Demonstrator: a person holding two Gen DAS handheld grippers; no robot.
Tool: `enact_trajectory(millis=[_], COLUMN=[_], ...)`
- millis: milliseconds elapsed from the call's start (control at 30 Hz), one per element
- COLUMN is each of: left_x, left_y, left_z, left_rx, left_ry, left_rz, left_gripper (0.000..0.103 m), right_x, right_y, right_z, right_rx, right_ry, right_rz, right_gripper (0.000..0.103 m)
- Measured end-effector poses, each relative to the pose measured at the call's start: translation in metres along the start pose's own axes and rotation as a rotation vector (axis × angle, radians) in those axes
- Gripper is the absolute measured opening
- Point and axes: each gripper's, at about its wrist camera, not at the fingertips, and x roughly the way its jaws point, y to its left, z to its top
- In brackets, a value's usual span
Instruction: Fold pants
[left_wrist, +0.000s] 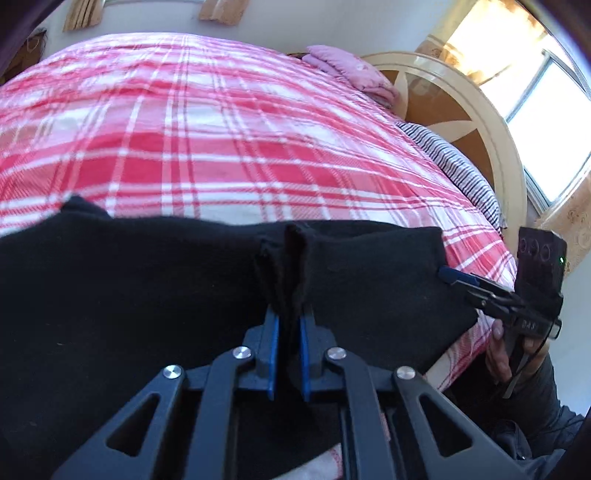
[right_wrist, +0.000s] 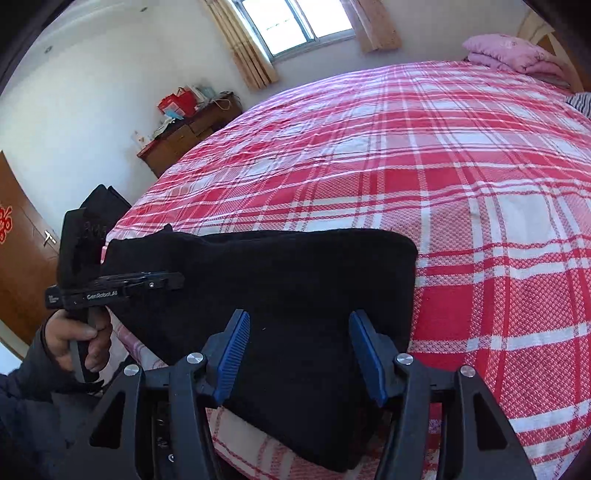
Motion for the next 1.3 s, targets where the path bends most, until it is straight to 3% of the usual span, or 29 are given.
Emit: enact_trajectory(millis=[67, 133, 200, 267, 333, 400, 533, 667, 700, 867, 967, 1067, 1200, 1300], left_x=[-0.002, -0.004, -0.005, -0.005, -0.004, -0.004, -0.021, -0.068, -0.080, -0.158, -0.194, -0.206, -0.191, -0.182], left_y=[-0.005, -0.006, -0.003, -0.001, 0.002, 0.000, -0.002, 0.019, 0.028, 0.118, 0.170, 0.209, 0.233, 0.221], left_z=[0.000, 0.000, -0.002, -0.002, -0.001, -0.002, 0.001, 0.008, 0.008, -0.006, -0.023, -0.033, -0.046, -0.045], left_rx=[0.038, 0.046, 0.034, 0.029, 0.017, 0.016, 0.038, 0.060, 0.056, -0.082, -0.185, -0.270, -0.324, -0.250], left_ry=[-0.007, -0.011, -0.008, -0.009, -0.008, -0.004, -0.011, -0.106, -0.131, -0.248, -0.306, -0.310, -0.284, -0.260], left_rz=[0.017, 0.025, 0.012, 0.001, -0.009, -0.017, 0.033, 0.149, 0.187, 0.465, 0.586, 0.604, 0.545, 0.591], left_gripper=[0.015, 0.016, 0.017, 0.017, 0.018, 0.019, 0.031, 0.070, 0.073, 0.074, 0.074, 0.074, 0.074, 0.075], right_x=[-0.006, -0.016, -0.027, -0.030, -0.024, -0.015, -0.028, -0.055, -0.060, -0.074, -0.075, -0.077, -0.077, -0.071], right_y=[0.004, 0.005, 0.007, 0.008, 0.007, -0.002, -0.004, -0.020, -0.027, -0.070, -0.089, -0.094, -0.086, -0.077], right_z=[0.003, 0.005, 0.005, -0.001, -0.012, -0.022, -0.017, -0.006, -0.004, 0.001, -0.002, -0.004, -0.005, -0.005], right_rx=[-0.016, -0.028, -0.049, -0.075, -0.091, -0.065, -0.052, 0.004, 0.040, 0.267, 0.363, 0.391, 0.369, 0.335], right_ry=[0.004, 0.005, 0.039, 0.138, 0.214, 0.232, 0.180, 0.003, -0.040, -0.185, -0.224, -0.247, -0.243, -0.221], right_rz=[0.000, 0.055, 0.168, 0.287, 0.260, 0.236, 0.280, 0.285, 0.281, 0.220, 0.221, 0.208, 0.191, 0.166], right_gripper=[0.058, 0.058, 0.058, 0.062, 0.065, 0.065, 0.065, 0.065, 0.065, 0.070, 0.071, 0.071, 0.071, 0.071])
